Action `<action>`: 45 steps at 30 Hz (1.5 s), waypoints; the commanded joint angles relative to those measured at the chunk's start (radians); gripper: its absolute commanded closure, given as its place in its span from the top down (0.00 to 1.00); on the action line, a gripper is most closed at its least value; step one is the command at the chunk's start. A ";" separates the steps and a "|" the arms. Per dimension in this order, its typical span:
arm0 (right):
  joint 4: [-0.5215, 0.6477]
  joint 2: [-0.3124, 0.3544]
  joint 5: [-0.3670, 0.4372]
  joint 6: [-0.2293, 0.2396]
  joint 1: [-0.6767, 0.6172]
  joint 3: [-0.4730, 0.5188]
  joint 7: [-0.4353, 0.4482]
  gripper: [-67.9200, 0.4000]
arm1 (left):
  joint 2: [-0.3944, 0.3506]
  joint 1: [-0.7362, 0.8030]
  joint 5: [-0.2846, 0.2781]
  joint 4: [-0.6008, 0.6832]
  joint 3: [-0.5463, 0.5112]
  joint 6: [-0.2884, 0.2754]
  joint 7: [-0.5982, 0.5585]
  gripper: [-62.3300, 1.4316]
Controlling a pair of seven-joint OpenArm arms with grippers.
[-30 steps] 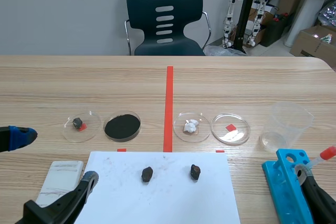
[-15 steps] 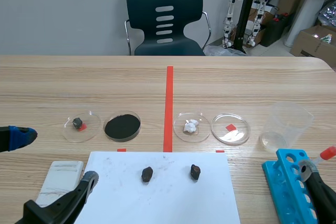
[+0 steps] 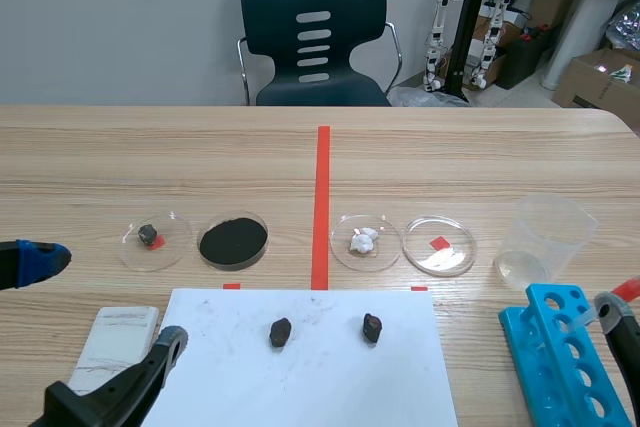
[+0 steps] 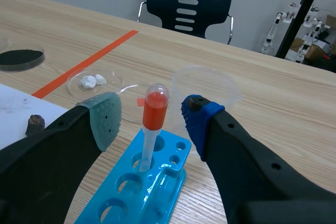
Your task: Pick up the dropper by the top with the right hand
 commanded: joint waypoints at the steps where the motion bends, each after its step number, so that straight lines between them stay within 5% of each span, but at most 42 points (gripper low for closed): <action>1: 0.005 0.003 0.014 0.000 0.004 0.005 0.014 0.37 | 0.002 0.004 -0.006 0.011 0.000 0.002 -0.017 1.00; 25: 0.006 0.003 0.013 0.000 0.006 0.005 0.015 0.03 | 0.002 0.004 -0.006 0.011 0.000 0.002 -0.017 1.00; 45: 0.080 0.003 0.042 0.000 -0.045 0.058 -0.005 0.03 | 0.002 0.004 -0.006 0.011 0.000 0.002 -0.016 1.00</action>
